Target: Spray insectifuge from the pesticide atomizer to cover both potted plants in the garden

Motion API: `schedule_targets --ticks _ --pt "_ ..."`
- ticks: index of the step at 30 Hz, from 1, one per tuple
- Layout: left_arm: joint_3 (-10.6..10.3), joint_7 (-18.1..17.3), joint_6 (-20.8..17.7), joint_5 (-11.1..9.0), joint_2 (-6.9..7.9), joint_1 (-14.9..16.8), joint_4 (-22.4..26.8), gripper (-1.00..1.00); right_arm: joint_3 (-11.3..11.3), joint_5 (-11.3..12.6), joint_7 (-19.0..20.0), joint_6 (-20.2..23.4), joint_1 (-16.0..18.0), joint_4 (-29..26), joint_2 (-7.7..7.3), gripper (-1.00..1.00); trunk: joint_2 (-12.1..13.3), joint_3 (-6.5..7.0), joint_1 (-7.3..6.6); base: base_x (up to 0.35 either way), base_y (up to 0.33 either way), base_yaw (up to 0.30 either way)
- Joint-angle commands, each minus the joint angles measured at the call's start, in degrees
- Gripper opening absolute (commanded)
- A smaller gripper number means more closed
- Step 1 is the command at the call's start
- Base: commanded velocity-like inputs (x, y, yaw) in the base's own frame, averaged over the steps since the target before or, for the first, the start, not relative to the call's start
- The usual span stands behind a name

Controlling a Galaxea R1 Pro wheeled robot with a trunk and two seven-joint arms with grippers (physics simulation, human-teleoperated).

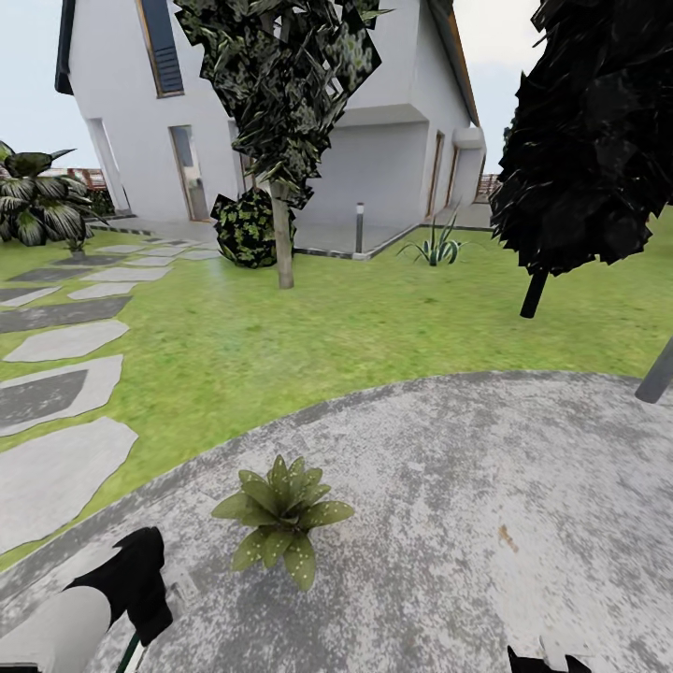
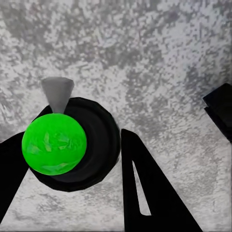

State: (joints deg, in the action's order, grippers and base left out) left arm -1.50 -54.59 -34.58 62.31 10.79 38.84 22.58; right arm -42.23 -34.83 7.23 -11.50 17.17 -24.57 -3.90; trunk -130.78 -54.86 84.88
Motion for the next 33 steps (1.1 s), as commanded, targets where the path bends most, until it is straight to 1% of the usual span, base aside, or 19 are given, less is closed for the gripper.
schedule_targets --ticks 1,5,6,7,9,12,14,21,23,29,33 --pt "-0.11 -0.34 -0.41 0.02 0.19 -0.12 0.24 -1.00 -0.49 -0.32 0.44 -0.27 0.06 -0.02 0.03 1.00 -0.02 -0.05 -0.01 0.000 0.000 0.000" --pt "0.01 -0.06 -0.50 -0.01 0.22 -0.24 3.16 -1.00 -0.49 -0.32 0.43 -0.27 0.07 -0.02 0.03 1.00 -0.02 -0.05 -0.01 0.000 0.000 0.000" --pt "0.43 -0.23 -0.64 -0.07 0.02 -0.15 6.18 -1.00 -0.49 -0.32 0.42 -0.27 0.07 -0.03 0.03 1.00 -0.02 -0.05 -0.01 0.000 0.000 0.000" --pt "1.05 -0.47 -0.65 -0.08 -0.18 0.07 7.03 -1.00 -0.49 -0.32 0.42 -0.27 0.07 -0.03 0.03 1.00 -0.02 -0.05 -0.01 0.000 0.000 0.000" --pt "1.51 -0.93 -0.78 -0.08 -0.40 0.71 7.59 -1.00 -0.49 -0.32 0.42 -0.27 0.07 -0.04 0.03 1.00 -0.02 -0.05 -0.01 0.000 0.000 0.000" --pt "1.57 -1.38 -0.77 -0.10 -0.36 1.29 7.64 -1.00 -0.49 -0.32 0.44 -0.27 0.12 -0.04 0.03 1.00 -0.02 -0.05 -0.01 0.000 0.000 0.000" --pt "1.62 -1.45 -0.70 -0.15 -0.32 0.99 7.53 -1.00 -0.49 -0.32 0.42 -0.27 0.11 -0.04 0.03 1.00 -0.02 -0.05 -0.01 0.000 0.000 -0.083" --pt "1.69 -1.43 -0.42 -0.17 -0.34 0.55 6.81 -1.00 -0.49 -0.34 0.42 -0.27 0.08 -0.04 0.03 1.00 -0.02 -0.05 -0.01 -0.004 0.000 -0.236" --pt "1.65 -1.42 -0.41 -0.17 -0.40 0.54 6.68 -1.00 -0.49 -0.34 0.44 -0.27 0.06 -0.04 0.03 1.00 -0.02 -0.05 -0.01 -0.180 0.045 -0.261" --pt "1.83 -1.44 -0.66 -0.17 -0.46 0.61 6.67 -1.00 -0.49 -0.34 0.43 -0.27 0.10 -0.03 0.03 1.00 -0.02 -0.05 -0.01 -0.181 0.237 -0.262" --pt "1.60 -1.48 -0.76 -0.08 -0.50 0.63 6.87 -1.00 -0.50 -0.32 0.42 -0.27 0.06 -0.04 0.03 1.00 -0.02 -0.05 -0.01 0.091 0.321 -0.077"
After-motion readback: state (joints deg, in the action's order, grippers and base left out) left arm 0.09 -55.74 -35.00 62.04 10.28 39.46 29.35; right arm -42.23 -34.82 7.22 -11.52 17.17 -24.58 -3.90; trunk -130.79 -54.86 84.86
